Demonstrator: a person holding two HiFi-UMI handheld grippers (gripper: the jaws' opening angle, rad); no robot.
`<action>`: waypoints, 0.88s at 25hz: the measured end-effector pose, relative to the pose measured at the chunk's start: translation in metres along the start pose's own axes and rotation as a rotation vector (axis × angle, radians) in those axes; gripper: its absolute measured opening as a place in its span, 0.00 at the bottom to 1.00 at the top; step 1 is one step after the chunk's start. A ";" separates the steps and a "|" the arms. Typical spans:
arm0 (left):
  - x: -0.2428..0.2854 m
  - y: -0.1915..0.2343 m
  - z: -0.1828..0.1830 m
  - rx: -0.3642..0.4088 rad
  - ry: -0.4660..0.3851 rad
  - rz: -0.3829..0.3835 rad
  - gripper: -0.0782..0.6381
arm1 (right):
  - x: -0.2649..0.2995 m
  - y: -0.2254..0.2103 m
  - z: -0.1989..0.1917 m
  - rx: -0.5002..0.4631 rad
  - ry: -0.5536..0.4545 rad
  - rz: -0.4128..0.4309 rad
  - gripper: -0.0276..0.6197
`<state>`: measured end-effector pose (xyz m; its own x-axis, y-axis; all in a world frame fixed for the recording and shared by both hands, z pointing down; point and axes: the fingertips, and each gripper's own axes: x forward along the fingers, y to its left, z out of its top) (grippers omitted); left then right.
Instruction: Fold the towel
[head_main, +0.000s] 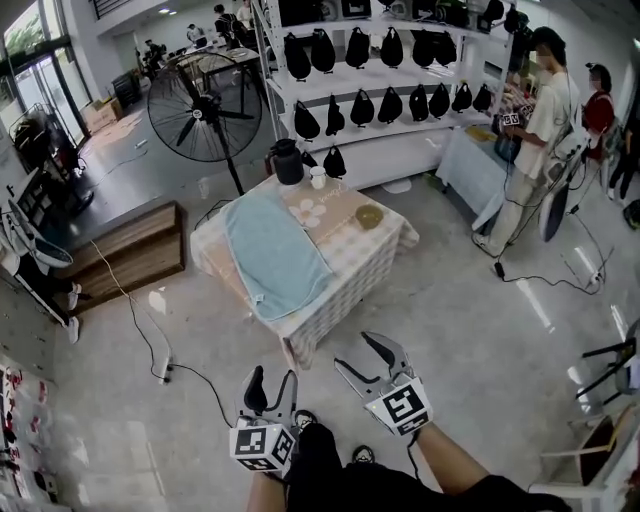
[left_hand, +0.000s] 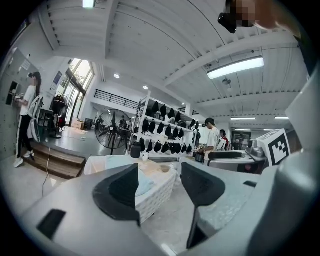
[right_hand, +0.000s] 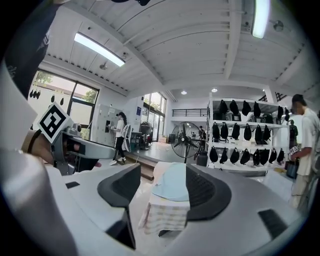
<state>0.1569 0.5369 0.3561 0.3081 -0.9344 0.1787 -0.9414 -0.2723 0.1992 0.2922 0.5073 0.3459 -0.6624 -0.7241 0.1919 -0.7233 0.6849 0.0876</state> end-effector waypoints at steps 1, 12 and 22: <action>0.011 0.007 0.002 -0.003 0.000 -0.008 0.46 | 0.009 -0.005 -0.001 -0.001 0.007 -0.004 0.44; 0.114 0.107 0.049 -0.001 -0.006 -0.122 0.46 | 0.153 -0.041 0.030 -0.002 0.032 -0.054 0.44; 0.160 0.175 0.037 -0.071 0.046 -0.148 0.46 | 0.229 -0.045 0.012 -0.008 0.133 -0.034 0.44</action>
<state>0.0361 0.3307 0.3837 0.4506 -0.8731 0.1863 -0.8735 -0.3881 0.2939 0.1709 0.3092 0.3743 -0.6056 -0.7301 0.3167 -0.7430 0.6612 0.1037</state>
